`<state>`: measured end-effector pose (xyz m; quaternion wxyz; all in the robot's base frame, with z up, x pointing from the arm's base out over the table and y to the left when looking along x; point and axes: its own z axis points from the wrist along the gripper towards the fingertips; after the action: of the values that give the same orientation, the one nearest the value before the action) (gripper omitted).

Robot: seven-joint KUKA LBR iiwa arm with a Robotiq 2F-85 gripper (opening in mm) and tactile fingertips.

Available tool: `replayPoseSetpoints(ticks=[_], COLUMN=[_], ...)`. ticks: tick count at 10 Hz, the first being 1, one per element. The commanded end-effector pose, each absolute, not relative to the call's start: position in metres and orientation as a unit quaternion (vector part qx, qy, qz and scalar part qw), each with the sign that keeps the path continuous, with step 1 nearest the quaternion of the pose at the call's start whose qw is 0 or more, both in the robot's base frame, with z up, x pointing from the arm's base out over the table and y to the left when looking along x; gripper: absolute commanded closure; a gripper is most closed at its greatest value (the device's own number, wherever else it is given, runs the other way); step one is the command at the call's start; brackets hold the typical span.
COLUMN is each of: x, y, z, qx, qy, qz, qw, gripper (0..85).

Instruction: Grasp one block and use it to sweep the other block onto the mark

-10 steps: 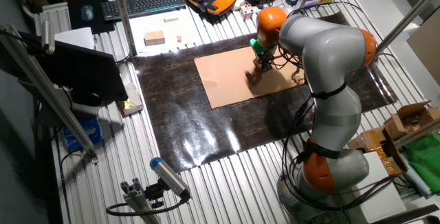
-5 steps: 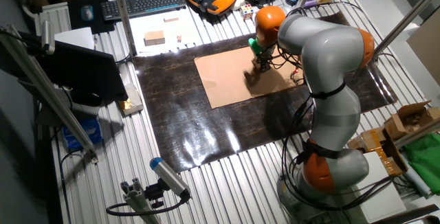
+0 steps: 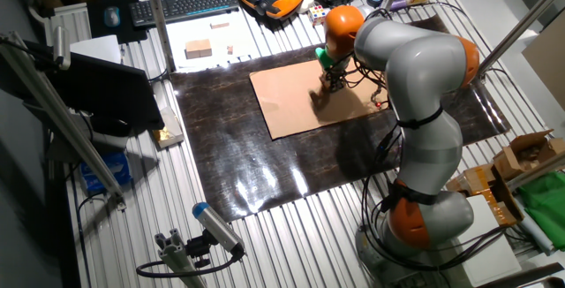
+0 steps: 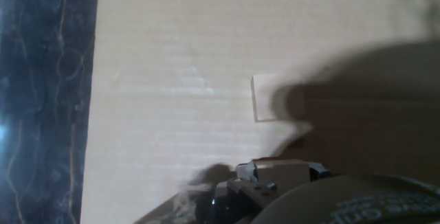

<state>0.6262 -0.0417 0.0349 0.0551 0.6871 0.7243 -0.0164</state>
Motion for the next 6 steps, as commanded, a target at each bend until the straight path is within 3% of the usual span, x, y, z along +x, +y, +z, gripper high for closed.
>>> replayPoseSetpoints(ticks=[1, 2, 6], x=[0.627, 0.627, 0.628], y=[-0.041, -0.039, -0.035], z=[0.034, 0.033, 0.046], qx=[0.687, 0.687, 0.687], qy=[0.724, 0.724, 0.725], qz=[-0.014, -0.011, -0.015], qw=[0.057, 0.057, 0.056], gripper=[5.3, 0.0, 0.0])
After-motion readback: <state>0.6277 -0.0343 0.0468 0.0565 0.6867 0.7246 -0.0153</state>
